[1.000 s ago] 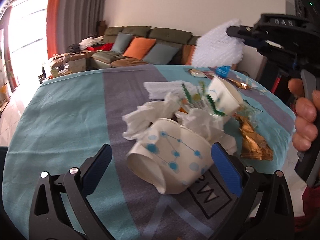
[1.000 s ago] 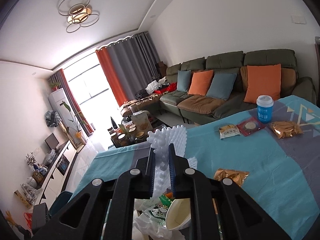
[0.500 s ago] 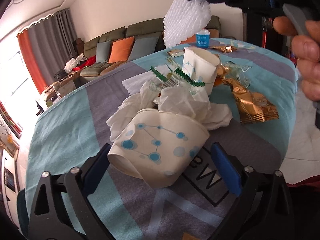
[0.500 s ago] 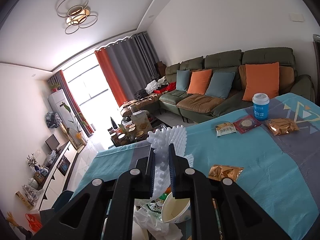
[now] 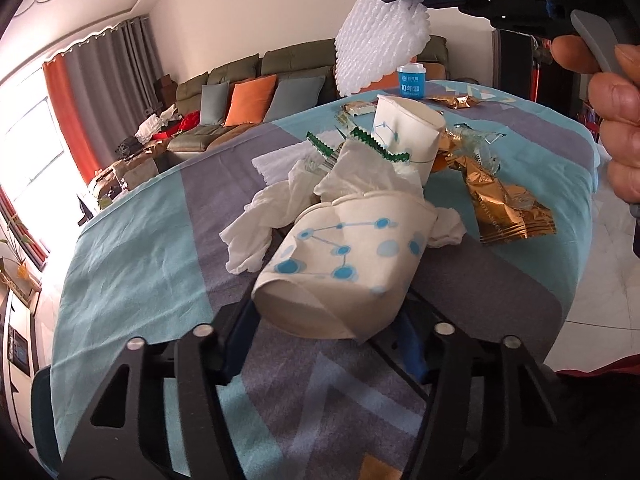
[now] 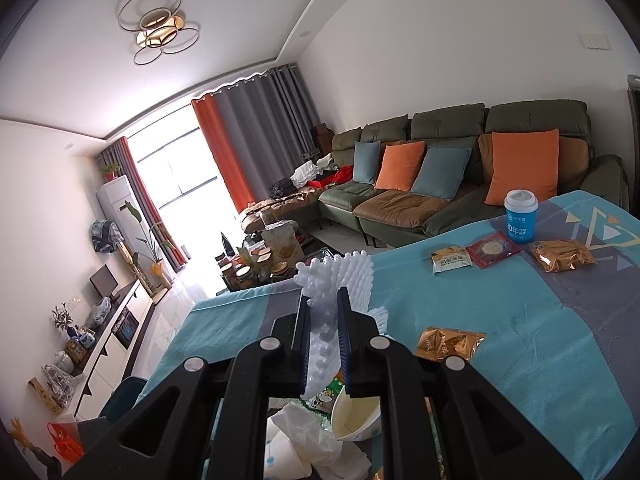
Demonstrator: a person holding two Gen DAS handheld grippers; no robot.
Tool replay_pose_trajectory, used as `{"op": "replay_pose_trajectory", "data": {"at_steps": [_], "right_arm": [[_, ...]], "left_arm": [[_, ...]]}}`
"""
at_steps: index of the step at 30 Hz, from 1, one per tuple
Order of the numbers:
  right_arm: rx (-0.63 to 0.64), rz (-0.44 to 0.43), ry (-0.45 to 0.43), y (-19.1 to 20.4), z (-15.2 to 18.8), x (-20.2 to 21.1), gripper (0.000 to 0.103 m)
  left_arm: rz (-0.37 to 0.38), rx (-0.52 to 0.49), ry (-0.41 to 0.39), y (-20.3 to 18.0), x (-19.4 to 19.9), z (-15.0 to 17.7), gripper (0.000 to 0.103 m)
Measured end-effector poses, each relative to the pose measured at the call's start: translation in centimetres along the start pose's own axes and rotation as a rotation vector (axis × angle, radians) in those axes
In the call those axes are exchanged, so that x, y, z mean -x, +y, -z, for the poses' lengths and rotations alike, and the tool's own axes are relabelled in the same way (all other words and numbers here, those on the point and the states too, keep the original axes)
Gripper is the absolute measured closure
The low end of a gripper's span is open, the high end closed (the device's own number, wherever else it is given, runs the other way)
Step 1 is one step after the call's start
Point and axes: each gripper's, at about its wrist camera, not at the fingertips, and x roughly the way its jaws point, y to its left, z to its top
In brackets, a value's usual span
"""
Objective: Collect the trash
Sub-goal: 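Grasp the white dotted paper cup with the left gripper while the right gripper holds the foam sleeve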
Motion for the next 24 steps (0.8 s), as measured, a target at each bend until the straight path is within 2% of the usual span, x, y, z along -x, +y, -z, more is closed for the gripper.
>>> {"op": "replay_pose_trajectory", "data": {"at_steps": [6, 15, 18, 24], "right_arm": [[0.007, 0.0, -0.001, 0.1, -0.1, 0.4, 0.092], [0.02, -0.008, -0.008, 0.6, -0.3, 0.8, 0.092], [0.046, -0.029, -0.016, 1.1, -0.7, 1.0, 0.092], [0.116, -0.108, -0.021, 3.9, -1.0, 0.5, 0.092]], "left_arm": [[-0.024, 0.04, -0.023, 0.5, 0.8, 0.1, 0.048], [-0.075, 0.125, -0.104, 2.3, 3.6, 0.2, 0.048], [-0.098, 0.165, -0.115, 3.5, 4.7, 0.3, 0.048], [-0.191, 0.263, -0.155, 7.2, 7.9, 0.9, 0.048]]}}
